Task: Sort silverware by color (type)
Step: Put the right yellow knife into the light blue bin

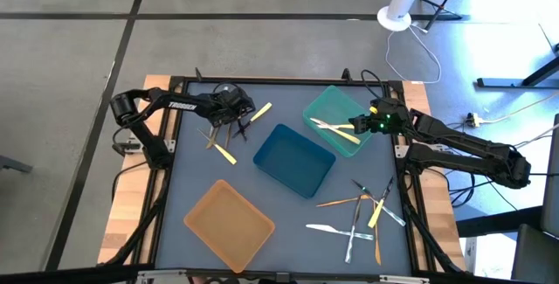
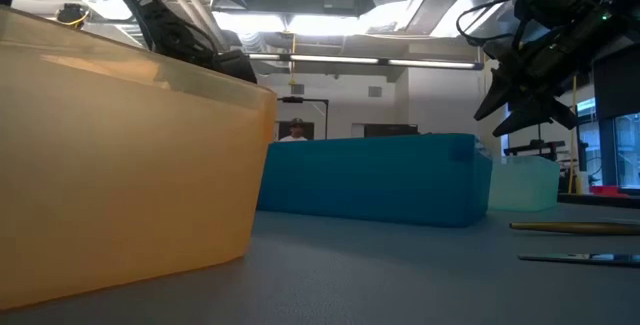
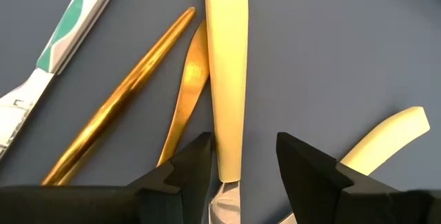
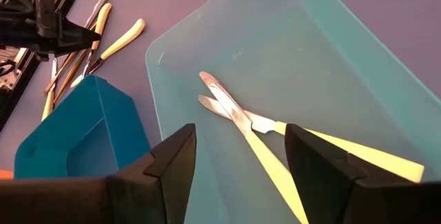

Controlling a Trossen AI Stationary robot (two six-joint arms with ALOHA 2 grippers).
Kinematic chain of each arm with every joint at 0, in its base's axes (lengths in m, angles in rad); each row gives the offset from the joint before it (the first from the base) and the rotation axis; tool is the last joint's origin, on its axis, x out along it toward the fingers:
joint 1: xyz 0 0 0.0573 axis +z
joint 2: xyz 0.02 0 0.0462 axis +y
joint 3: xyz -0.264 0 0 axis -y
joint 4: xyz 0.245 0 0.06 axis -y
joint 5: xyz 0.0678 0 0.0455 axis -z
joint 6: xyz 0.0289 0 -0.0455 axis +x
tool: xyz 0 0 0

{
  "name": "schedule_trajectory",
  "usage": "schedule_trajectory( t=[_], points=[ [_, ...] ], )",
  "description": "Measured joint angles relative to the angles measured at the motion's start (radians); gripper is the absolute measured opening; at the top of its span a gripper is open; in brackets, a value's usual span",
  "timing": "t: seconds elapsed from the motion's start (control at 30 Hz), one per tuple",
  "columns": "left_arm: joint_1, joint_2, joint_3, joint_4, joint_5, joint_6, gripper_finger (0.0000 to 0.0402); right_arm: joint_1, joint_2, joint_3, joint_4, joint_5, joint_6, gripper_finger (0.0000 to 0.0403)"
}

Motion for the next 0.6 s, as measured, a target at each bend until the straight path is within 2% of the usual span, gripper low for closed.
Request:
schedule_trajectory(
  t=[0.4,0.6],
  points=[
    [0.000,0.002,0.000,-0.033,-0.002,-0.008,0.0158,0.000,0.000,0.000,0.000,0.001,0.000,0.0209],
    [0.001,0.003,-0.002,-0.040,-0.006,-0.008,0.0126,0.000,0.000,0.000,0.000,0.001,0.000,0.0209]
  ],
)
